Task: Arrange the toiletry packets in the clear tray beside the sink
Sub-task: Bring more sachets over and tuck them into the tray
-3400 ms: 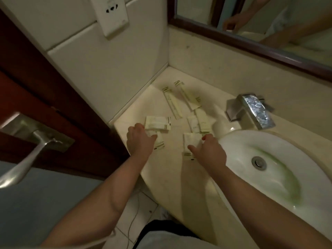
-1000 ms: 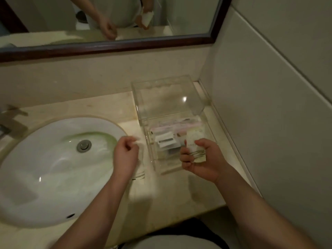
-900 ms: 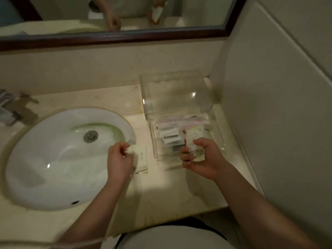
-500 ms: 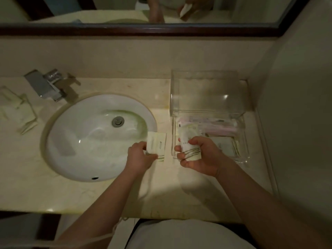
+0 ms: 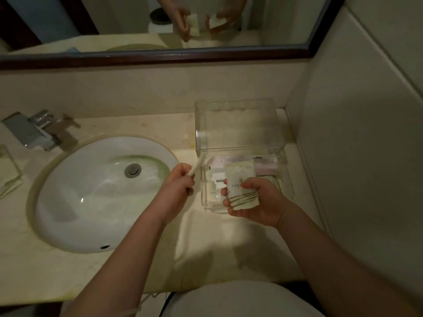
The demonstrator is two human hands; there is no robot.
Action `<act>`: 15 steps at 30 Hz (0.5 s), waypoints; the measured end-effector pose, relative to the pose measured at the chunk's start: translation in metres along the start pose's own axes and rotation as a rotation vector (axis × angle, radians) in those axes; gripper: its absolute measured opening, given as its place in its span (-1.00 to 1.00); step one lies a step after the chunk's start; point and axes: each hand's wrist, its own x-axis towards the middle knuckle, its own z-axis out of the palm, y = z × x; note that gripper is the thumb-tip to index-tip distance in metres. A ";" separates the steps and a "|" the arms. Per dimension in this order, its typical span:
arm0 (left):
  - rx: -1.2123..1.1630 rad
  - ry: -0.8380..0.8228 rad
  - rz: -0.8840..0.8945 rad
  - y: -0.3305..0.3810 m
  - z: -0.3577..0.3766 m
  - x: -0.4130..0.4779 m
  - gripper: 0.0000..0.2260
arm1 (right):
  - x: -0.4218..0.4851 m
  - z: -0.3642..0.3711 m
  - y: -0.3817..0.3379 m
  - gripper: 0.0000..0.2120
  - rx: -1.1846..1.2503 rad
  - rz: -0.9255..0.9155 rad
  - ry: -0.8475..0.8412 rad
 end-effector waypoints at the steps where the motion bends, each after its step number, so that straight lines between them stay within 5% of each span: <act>1: -0.057 -0.035 -0.029 0.002 0.006 0.001 -0.91 | -0.004 -0.002 -0.001 -0.61 -0.003 -0.011 0.021; 10: -0.033 0.090 -0.097 -0.006 0.032 0.011 -0.50 | -0.039 -0.029 -0.015 -0.58 -0.154 -0.089 0.161; 15: -0.003 0.129 -0.210 -0.005 0.046 0.016 -0.81 | -0.050 -0.037 -0.023 -0.67 -0.209 -0.144 0.245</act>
